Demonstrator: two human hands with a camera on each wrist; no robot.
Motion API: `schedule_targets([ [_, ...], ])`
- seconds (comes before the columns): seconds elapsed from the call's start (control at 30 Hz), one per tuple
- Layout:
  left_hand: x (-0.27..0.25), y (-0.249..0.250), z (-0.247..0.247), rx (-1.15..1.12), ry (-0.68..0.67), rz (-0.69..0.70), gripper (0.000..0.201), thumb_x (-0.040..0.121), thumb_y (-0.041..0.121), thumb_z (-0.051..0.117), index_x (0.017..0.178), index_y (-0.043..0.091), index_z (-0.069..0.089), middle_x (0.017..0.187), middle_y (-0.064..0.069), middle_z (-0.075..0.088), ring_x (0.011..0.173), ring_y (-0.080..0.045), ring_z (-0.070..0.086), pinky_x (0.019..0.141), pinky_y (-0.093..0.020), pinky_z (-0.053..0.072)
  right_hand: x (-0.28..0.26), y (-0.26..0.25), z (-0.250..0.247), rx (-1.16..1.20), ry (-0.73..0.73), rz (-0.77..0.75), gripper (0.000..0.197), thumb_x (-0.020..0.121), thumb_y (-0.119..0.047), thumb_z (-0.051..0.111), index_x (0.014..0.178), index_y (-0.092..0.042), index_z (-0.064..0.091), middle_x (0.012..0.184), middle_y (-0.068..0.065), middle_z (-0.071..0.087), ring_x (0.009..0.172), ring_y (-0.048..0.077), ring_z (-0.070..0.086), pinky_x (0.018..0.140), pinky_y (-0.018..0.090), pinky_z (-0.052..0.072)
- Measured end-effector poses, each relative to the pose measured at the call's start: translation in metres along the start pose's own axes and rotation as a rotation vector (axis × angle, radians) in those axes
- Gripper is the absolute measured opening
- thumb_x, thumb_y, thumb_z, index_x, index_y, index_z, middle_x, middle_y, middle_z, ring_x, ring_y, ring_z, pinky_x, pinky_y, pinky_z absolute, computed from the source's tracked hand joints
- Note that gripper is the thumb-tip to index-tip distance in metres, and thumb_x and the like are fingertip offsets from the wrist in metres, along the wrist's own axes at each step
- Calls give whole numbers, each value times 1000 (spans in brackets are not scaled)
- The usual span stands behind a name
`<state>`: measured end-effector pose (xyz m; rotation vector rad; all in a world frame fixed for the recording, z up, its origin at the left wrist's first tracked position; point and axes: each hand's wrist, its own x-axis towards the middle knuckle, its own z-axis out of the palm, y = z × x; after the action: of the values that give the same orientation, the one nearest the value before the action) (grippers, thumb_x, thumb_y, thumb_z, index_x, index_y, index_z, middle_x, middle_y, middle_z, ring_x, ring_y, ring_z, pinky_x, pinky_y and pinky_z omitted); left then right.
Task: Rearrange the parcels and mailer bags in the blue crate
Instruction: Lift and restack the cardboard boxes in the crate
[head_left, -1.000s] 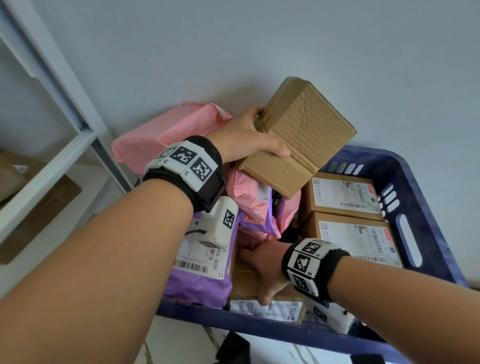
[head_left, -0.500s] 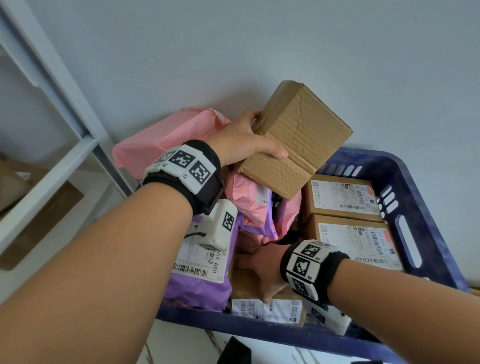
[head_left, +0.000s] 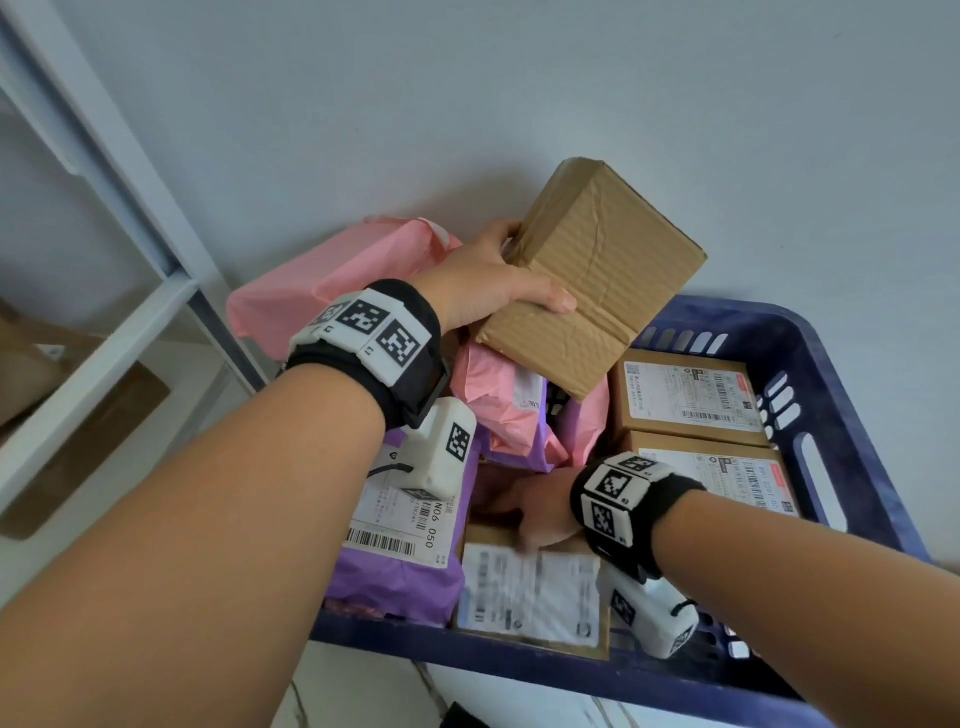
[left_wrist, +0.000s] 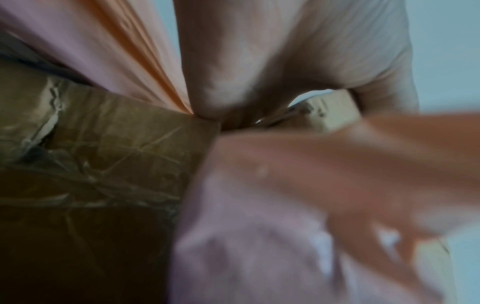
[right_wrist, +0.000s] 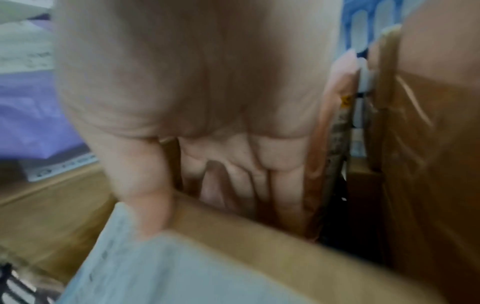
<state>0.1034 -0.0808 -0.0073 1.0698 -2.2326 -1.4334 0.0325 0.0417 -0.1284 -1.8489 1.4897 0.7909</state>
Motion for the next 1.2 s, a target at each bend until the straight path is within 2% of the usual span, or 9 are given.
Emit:
schedule_targets([
  [0.07,0,0,1,-13,7,0,100,52,40,80,142,25,38,126,6,56,112,-12,57,98,-30,46,3,-1,6,-65,-15,33,43,98,-10,41,141,-9,47,144,11,47,131,28,45,104,33,36],
  [0.17,0,0,0,-22,10,-3,104,49,42,81,142,25,38,126,6,57,111,-11,58,96,-29,46,12,-4,19,-87,-2,63,36,94,-15,52,129,-7,57,131,14,59,120,32,56,98,38,47],
  [0.3,1,0,0,-30,16,-4,108,44,44,82,141,25,39,124,6,59,111,-13,59,97,-31,47,17,-21,18,-105,64,4,43,91,-17,58,133,-9,54,133,9,57,121,29,55,97,36,47],
  [0.4,1,-1,1,-43,21,3,113,36,50,79,139,26,41,122,6,61,110,-13,60,99,-34,48,9,-24,13,16,216,-158,63,90,-41,61,145,-17,41,150,3,40,139,24,32,114,36,27],
  [0.47,1,-1,0,-49,14,1,113,36,50,79,139,26,41,122,6,60,110,-13,60,99,-34,48,4,-29,9,130,250,-200,65,90,-47,60,145,-18,42,149,1,42,138,21,32,114,31,21],
  [0.63,1,-2,-1,-43,4,-2,106,45,42,83,141,25,40,123,6,59,110,-12,60,96,-31,48,9,-46,15,37,139,-71,45,101,-35,43,133,-4,53,133,14,57,123,30,51,105,37,35],
  [0.77,1,-3,-2,-42,-3,-1,100,53,39,80,142,26,38,125,7,57,111,-11,58,98,-31,47,14,-37,18,8,146,-80,51,92,-38,60,131,-6,54,126,12,62,118,30,56,98,33,42],
  [1.03,1,-1,-1,-63,2,4,116,37,46,83,143,27,39,127,5,59,114,-13,59,101,-32,46,-5,-30,7,-71,173,-103,53,96,-29,54,144,-9,41,143,9,48,133,26,40,109,32,27],
  [1.2,2,9,-1,-86,15,-30,102,48,41,83,140,24,43,124,3,62,110,-16,61,99,-35,49,-48,-9,-34,153,189,25,30,94,-22,57,117,-7,65,108,11,68,85,24,59,69,26,45],
])
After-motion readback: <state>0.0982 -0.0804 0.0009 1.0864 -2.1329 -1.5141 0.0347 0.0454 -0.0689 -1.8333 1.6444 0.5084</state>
